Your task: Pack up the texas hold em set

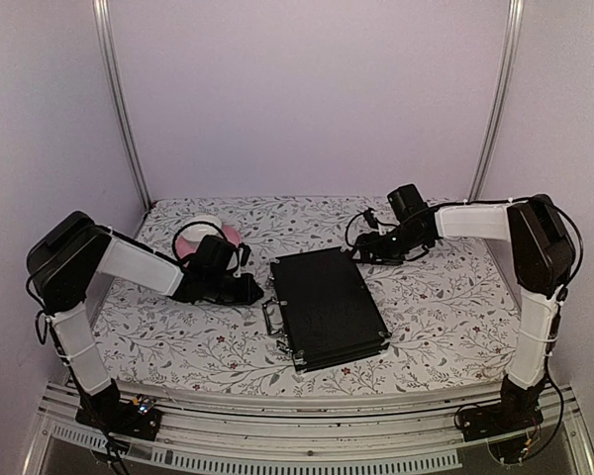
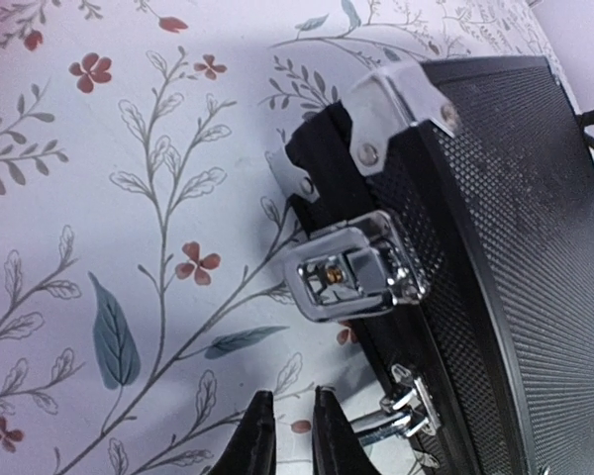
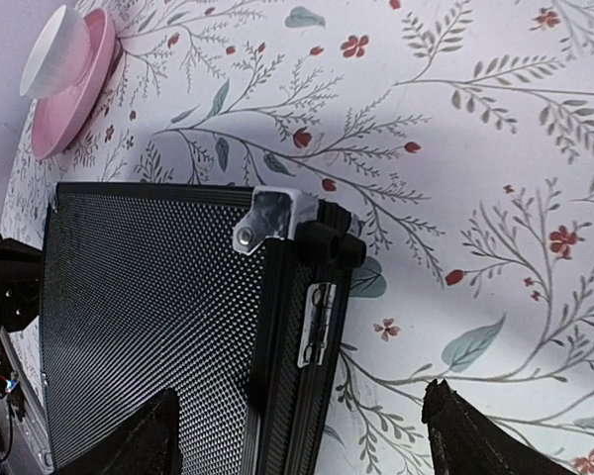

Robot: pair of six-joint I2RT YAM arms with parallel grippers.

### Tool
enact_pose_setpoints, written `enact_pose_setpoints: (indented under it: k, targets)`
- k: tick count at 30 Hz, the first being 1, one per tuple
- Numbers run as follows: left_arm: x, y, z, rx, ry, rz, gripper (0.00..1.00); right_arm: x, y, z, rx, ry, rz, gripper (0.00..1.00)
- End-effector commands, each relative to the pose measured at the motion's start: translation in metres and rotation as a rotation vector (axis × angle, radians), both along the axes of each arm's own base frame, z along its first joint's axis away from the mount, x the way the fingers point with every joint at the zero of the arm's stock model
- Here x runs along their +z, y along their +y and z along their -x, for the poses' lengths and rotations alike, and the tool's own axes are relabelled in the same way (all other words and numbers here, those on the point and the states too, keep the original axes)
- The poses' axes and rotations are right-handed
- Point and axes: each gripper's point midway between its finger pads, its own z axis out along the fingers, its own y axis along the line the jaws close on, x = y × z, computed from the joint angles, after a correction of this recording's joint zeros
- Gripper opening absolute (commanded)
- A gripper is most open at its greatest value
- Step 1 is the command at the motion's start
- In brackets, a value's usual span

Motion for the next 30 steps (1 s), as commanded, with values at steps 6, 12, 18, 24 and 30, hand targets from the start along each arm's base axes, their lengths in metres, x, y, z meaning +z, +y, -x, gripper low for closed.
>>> enact_pose_setpoints:
  k: [6, 12, 18, 24, 30]
  targets:
    - [-0.004, 0.000, -0.021, -0.001, -0.003, -0.013, 0.15, -0.019, 0.037, 0.001, 0.189, 0.042, -0.145, 0.85]
    - [-0.006, -0.007, -0.028, -0.017, -0.007, -0.006, 0.15, -0.054, 0.036, 0.011, 0.207, 0.084, -0.066, 0.85]
    - [-0.026, -0.007, -0.030, -0.025, 0.033, -0.046, 0.14, -0.068, 0.031, 0.015, 0.200, 0.098, -0.022, 0.79]
    - [-0.041, -0.009, -0.032, -0.042, 0.048, -0.073, 0.13, -0.072, 0.036, 0.019, 0.219, 0.095, -0.011, 0.72]
    - [-0.042, -0.014, -0.033, -0.062, 0.053, -0.071, 0.11, -0.080, 0.037, 0.022, 0.234, 0.104, -0.002, 0.68]
